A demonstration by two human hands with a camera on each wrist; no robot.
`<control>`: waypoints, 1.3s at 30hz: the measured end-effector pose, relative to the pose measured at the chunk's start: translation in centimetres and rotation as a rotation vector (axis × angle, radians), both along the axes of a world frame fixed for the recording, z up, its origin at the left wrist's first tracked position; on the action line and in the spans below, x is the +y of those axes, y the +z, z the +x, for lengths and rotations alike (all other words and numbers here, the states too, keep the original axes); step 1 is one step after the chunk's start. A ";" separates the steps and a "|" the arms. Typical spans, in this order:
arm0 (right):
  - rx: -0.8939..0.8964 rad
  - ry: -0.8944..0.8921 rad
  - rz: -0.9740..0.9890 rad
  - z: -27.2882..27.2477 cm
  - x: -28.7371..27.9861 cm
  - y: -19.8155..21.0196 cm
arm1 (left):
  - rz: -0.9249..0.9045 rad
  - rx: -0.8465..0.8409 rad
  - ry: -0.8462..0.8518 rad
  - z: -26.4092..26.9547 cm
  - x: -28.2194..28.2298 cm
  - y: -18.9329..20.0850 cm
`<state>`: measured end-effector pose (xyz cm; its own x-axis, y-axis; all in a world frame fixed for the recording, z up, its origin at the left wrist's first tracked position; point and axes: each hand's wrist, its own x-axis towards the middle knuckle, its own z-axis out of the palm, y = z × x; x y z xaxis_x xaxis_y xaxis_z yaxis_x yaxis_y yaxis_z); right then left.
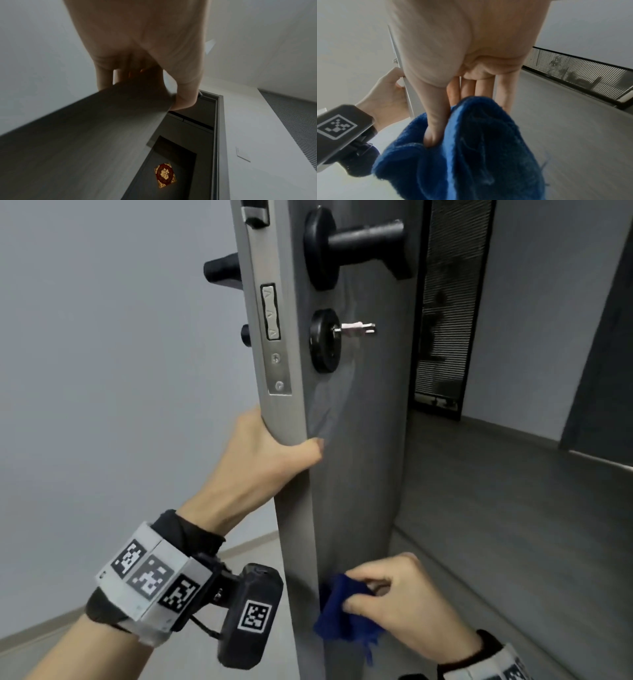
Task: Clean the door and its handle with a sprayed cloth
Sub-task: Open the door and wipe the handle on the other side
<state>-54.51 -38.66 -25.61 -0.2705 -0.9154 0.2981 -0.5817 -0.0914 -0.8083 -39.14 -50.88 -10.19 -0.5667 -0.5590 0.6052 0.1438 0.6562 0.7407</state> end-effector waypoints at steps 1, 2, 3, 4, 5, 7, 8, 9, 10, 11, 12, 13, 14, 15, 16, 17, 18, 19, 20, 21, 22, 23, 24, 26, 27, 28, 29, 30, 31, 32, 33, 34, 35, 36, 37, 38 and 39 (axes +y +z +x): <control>-0.002 0.015 -0.020 0.2 -0.9 0.3 | -0.006 -0.006 -0.001 0.6 -0.9 0.0; -0.003 0.020 -0.044 0.3 -1.8 0.7 | -0.018 -0.021 -0.013 1.1 -1.8 -0.1; -0.011 0.030 -0.073 0.1 -2.7 1.1 | -0.034 -0.047 -0.029 1.7 -2.8 -0.1; -0.013 0.033 -0.115 -0.1 -3.6 1.8 | -0.049 -0.077 -0.049 2.3 -3.8 -0.1; -0.019 0.027 -0.180 -0.5 -4.4 2.7 | -0.060 -0.094 -0.068 2.8 -4.7 -0.1; -0.044 -0.025 -0.345 -1.4 -6.2 5.2 | -0.075 -0.098 -0.114 3.9 -6.7 0.1; -0.060 -0.054 -0.433 -2.0 -7.3 6.7 | -0.080 -0.093 -0.119 4.5 -7.7 0.1; -0.054 -0.084 -0.516 -2.5 -8.5 8.2 | -0.077 -0.090 -0.121 5.0 -8.7 0.1; -0.029 -0.120 -0.585 -2.8 -9.9 9.9 | -0.065 -0.083 -0.120 5.4 -9.6 0.1; -0.003 -0.160 -0.640 -3.0 -11.5 11.5 | -0.056 -0.078 -0.121 5.9 -10.5 0.1; 0.016 -0.200 -0.686 -3.1 -13.0 13.0 | -0.053 -0.080 -0.124 6.3 -11.3 0.1; 0.027 -0.228 -0.722 -3.0 -14.6 14.2 | -0.053 -0.086 -0.124 6.7 -12.1 0.1; 0.031 -0.237 -0.751 -2.6 -16.0 15.3 | -0.046 -0.088 -0.120 7.2 -12.8 0.1; 0.020 -0.243 -0.782 -2.1 -17.4 16.0 | -0.032 -0.084 -0.118 7.6 -13.7 0.1; -0.010 -0.245 -0.807 -1.5 -18.7 16.4 | -0.005 -0.076 -0.120 8.0 -14.4 0.1; -0.060 -0.240 -0.827 -0.7 -19.8 16.5 | 0.026 -0.069 -0.127 8.4 -15.2 0.0; -0.119 -0.235 -0.848 0.0 -20.8 16.4 | 0.051 -0.070 -0.138 8.7 -15.8 0.0; -0.176 -0.234 -0.870 0.6 -21.8 16.2 | 0.067 -0.074 -0.148 9.0 -16.4 0.1; -0.228 -0.237 -0.889 1.2 -22.7 16.0 | 0.079 -0.078 -0.156 9.3 -16.9 0.2; -0.272 -0.241 -0.905 1.5 -23.5 15.8 | 0.087 -0.081 -0.164 9.6 -17.5 0.3; -0.300 -0.242 -0.917 1.7 -24.2 15.6 | 0.094 -0.089 -0.172 9.9 -17.9 0.5; -0.305 -0.244 -0.929 1.8 -24.9 15.5 | 0.096 -0.100 -0.178 10.1 -18.3 0.6; -0.291 -0.245 -0.943 1.8 -25.4 15.6 | 0.093 -0.111 -0.183 10.2 -18.7 0.8; -0.249 -0.234 -0.949 1.8 -26.0 15.9 | 0.081 -0.116 -0.189 10.4 -19.1 0.9; -0.227 -0.224 -0.948 1.8 -26.1 16.0 | 0.080 -0.107 -0.182 10.5 -19.4 0.9; -0.193 -0.217 -0.939 1.8 -26.4 16.1 | 0.089 -0.095 -0.172 10.6 -19.7 0.8; -0.151 -0.208 -0.920 1.9 -26.6 16.1 | 0.106 -0.085 -0.161 10.8 -20.1 0.7; -0.113 -0.194 -0.894 2.2 -26.8 16.2 | 0.126 -0.085 -0.151 10.9 -20.4 0.7; -0.087 -0.174 -0.874 2.5 -27.0 16.2 | 0.142 -0.092 -0.136 11.1 -20.8 0.8; -0.071 -0.151 -0.863 2.7 -27.3 16.2 | 0.157 -0.107 -0.121 11.3 -21.0 0.9; -0.056 -0.137 -0.859 3.0 -27.7 16.1 | 0.169 -0.122 -0.101 11.5 -21.2 1.0; -0.033 -0.135 -0.863 3.2 -28.2 16.0 | 0.182 -0.134 -0.075 11.6 -21.3 1.0; -0.006 -0.142 -0.868 3.5 -28.7 15.8 | 0.192 -0.142 -0.036 11.9 -21.3 0.9; 0.011 -0.150 -0.871 3.9 -29.2 15.5 | 0.192 -0.148 0.017 12.2 -21.2 0.8; 0.020 -0.152 -0.872 4.2 -29.6 15.3 | 0.180 -0.150 0.075 12.5 -21.1 0.5; 0.022 -0.150 -0.874 4.5 -29.9 15.1 | 0.166 -0.155 0.125 12.8 -21.0 0.2; 0.020 -0.144 -0.879 5.0 -30.3 15.0 | 0.158 -0.163 0.166 13.2 -21.0 -0.1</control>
